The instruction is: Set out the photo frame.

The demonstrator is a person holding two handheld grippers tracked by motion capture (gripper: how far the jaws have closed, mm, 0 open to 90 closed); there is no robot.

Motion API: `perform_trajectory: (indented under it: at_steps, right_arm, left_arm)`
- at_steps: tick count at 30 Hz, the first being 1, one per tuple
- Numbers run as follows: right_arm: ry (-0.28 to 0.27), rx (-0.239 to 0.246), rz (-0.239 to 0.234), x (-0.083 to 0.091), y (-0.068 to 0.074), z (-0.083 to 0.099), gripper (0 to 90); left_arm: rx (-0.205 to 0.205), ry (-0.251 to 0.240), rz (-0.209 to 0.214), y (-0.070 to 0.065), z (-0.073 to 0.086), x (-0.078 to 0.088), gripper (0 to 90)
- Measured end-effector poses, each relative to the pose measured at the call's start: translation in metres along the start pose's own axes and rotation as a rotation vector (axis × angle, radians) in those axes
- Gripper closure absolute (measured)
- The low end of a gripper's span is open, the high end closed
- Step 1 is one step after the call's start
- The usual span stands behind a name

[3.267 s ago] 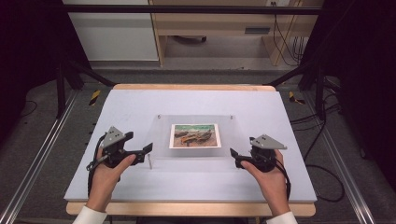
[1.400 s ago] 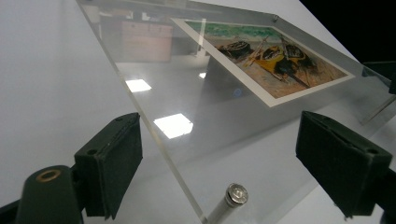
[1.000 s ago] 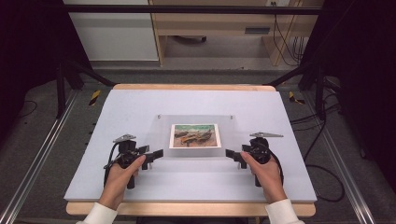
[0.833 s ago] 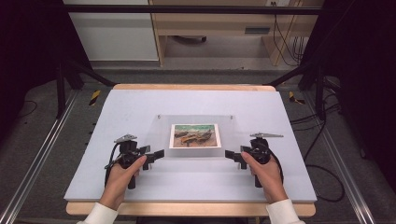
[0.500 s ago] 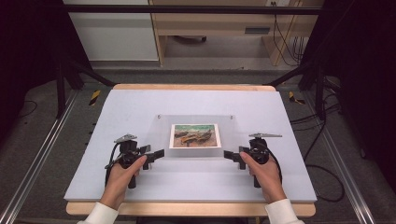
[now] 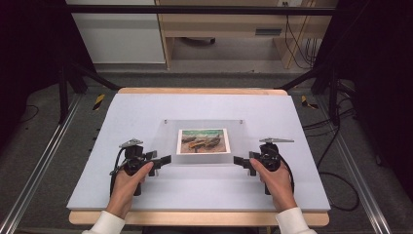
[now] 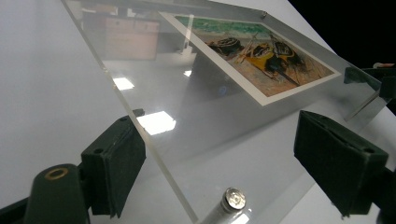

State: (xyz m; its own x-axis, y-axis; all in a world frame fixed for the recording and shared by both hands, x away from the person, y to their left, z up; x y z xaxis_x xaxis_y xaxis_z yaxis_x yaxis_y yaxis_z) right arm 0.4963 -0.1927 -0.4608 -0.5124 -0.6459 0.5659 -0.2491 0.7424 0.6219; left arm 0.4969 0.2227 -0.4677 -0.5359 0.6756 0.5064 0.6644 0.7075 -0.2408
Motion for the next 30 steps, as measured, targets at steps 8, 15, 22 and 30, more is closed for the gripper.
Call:
perform_trajectory:
  at_steps: [8, 15, 22, 30]
  right_arm:
    - [-0.05, 0.044, 0.028, -0.005, -0.003, -0.01, 14.1]
    - [-0.077, 0.079, 0.049, -0.008, -0.002, -0.013, 14.4]
    - [-0.076, 0.087, 0.061, -0.005, 0.0, -0.011, 15.2]
    - [-0.079, 0.114, 0.064, -0.002, 0.002, -0.006, 15.3]
  left_arm:
    - [-0.051, -0.032, -0.035, 0.003, -0.01, -0.008, 20.0]
    - [-0.075, -0.038, -0.054, 0.004, -0.012, -0.009, 21.6]
    - [-0.079, -0.05, -0.082, -0.002, -0.009, -0.006, 24.0]
    - [-0.083, -0.059, -0.095, -0.005, -0.007, -0.003, 26.1]
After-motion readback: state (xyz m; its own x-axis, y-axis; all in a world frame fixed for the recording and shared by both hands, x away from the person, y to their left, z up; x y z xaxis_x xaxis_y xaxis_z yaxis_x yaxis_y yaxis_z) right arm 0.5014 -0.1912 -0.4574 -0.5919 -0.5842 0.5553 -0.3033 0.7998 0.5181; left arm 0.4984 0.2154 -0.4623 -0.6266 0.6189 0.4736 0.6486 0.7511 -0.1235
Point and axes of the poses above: each handheld gripper's, and its own axes: x roughly backward along the jaws, z roughly out of its underside, y roughly to its left, the point moved 1 cm from there along -x, roughly forward along the jaws, and after that the axes turned 15 degrees about -x, right-handed, at the moved point
